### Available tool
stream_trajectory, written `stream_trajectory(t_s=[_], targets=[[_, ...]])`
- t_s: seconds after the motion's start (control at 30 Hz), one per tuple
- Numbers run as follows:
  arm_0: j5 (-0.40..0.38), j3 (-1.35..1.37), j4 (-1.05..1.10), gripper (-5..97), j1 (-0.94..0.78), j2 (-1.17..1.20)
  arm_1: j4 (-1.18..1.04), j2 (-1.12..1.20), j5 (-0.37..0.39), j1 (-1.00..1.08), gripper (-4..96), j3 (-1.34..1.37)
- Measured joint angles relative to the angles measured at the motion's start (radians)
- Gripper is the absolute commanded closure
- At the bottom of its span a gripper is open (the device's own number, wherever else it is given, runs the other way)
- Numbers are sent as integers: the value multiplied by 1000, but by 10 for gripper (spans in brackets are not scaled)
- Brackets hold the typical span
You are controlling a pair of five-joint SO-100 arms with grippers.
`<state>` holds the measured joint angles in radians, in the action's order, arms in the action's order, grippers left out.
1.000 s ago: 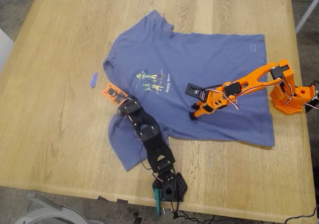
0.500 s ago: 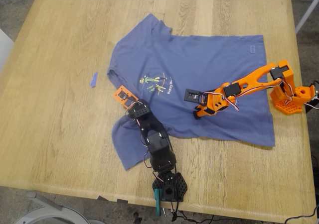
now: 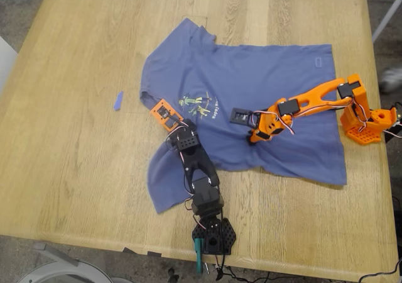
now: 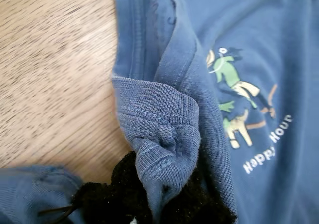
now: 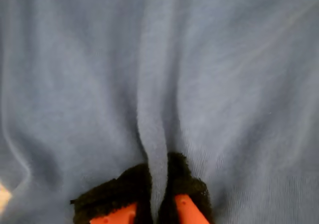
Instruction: Fold a T-shirt
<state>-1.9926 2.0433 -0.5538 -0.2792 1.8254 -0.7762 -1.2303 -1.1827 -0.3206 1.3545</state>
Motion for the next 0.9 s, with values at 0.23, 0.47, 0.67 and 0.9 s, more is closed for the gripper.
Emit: stream_trajectory(t_s=[0.23, 0.47, 0.67, 0.9], targets=[[0, 0, 0, 899, 92, 66, -25, 0, -18, 110, 913, -163], [-2, 0, 0, 899, 183, 67, -17, -3, -23, 227, 913, -190], [-3, -60, 0, 899, 267, 67, 11, -49, -35, 336, 913, -190], [-2, -233, 0, 899, 414, 37, 44, -80, -35, 471, 913, -178]])
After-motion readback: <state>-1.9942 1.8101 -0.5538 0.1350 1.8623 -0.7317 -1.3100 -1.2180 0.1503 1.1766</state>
